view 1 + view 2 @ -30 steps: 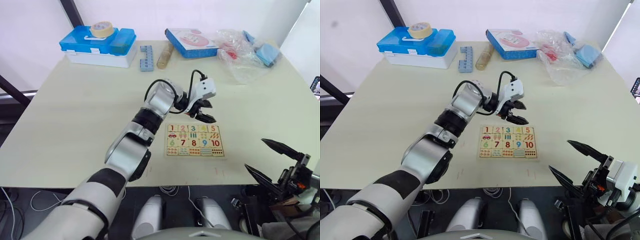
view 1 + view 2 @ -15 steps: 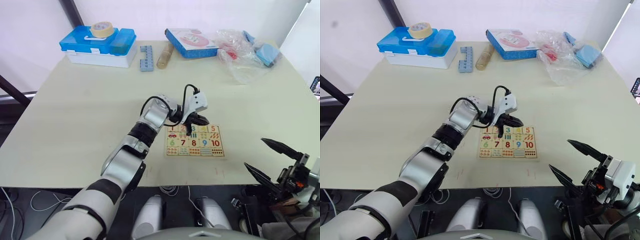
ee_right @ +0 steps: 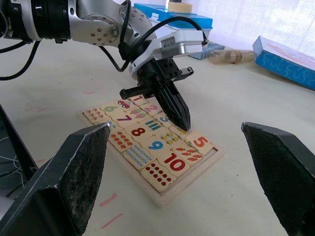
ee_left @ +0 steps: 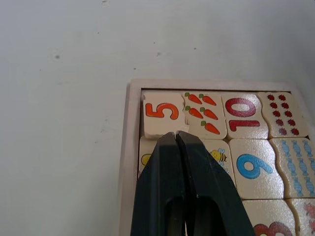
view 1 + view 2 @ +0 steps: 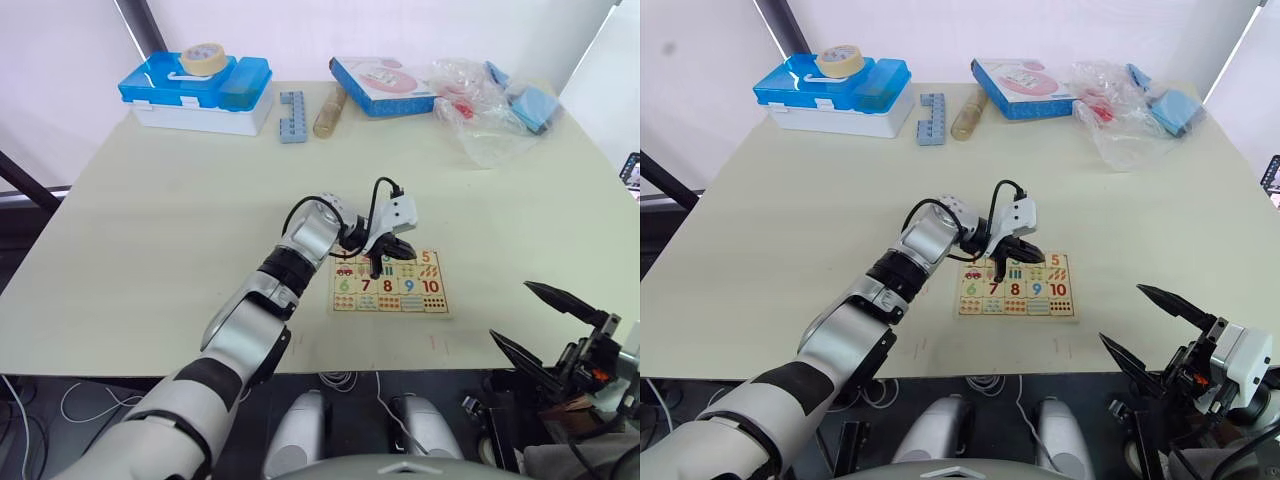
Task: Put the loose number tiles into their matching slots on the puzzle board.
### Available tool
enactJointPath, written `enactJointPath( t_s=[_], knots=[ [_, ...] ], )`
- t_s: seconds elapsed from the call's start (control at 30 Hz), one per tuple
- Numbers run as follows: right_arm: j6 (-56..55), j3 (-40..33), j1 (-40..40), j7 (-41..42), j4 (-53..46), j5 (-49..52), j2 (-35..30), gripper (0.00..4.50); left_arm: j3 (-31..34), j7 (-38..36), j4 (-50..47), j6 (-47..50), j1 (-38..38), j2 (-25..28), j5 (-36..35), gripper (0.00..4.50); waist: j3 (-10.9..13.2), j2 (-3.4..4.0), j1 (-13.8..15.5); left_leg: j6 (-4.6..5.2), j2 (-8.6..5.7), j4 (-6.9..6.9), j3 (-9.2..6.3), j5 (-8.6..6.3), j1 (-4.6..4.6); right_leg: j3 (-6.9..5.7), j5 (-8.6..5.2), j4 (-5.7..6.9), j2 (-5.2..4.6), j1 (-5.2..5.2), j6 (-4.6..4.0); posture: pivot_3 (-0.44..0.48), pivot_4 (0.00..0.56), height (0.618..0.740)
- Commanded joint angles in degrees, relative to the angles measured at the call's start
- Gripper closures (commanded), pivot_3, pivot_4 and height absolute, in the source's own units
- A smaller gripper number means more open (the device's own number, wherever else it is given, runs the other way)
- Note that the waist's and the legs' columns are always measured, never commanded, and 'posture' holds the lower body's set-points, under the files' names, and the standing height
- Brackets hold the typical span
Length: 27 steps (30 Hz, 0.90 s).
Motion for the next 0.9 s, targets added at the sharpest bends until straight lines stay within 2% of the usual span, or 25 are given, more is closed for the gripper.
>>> enactJointPath(
  t_s=[0.03, 0.9],
  knots=[
    [-1.13, -0.40, 0.22, -0.34, -1.52, 0.49, -0.04, 0.00, -0.08, 0.54, 0.13, -1.15, -1.28, -0.30, 0.37, 4.43, 0.00, 0.00, -0.01, 0.00, 0.00, 0.00, 0.00, 0.00, 0.00, 0.00, 0.00, 0.00, 0.00, 0.00, 0.00, 0.000, 0.150, 0.740],
    [-1.34, 0.07, 0.30, -0.86, -1.54, 0.38, 0.08, 0.00, -0.10, 1.59, 4.34, -3.08, -3.32, -2.23, 2.13, 4.43, 0.00, -0.01, 0.00, 0.00, 0.00, 0.00, 0.00, 0.00, -0.01, -0.01, 0.00, -0.01, 0.00, 0.00, 0.00, 0.000, 0.150, 0.740]
  ],
)
